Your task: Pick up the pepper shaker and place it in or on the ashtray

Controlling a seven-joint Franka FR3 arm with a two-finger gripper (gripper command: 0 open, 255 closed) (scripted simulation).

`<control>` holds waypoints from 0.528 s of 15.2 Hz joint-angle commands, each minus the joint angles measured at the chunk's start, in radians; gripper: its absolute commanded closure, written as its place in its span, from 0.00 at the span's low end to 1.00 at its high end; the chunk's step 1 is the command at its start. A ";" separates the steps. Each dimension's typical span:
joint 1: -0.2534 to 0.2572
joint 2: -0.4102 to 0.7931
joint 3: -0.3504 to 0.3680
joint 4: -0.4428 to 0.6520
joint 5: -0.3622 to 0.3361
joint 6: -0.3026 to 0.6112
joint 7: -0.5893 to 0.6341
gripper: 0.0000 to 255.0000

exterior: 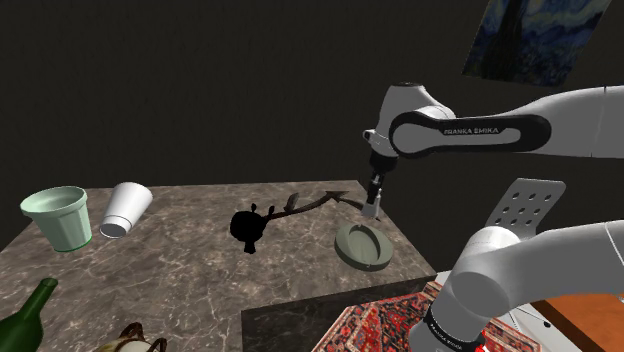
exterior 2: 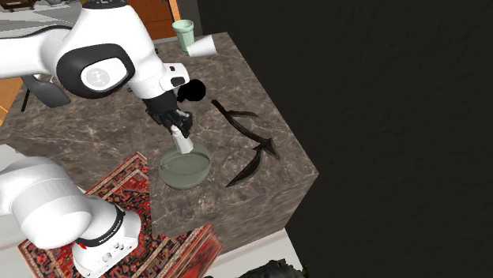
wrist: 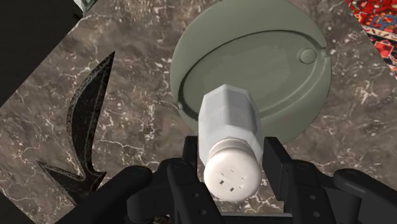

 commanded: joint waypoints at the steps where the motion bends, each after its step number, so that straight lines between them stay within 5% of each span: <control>1: 0.011 -0.078 0.030 -0.035 0.018 -0.046 0.027 1.00; 8: 0.007 -0.060 0.023 -0.120 0.007 0.056 0.036 1.00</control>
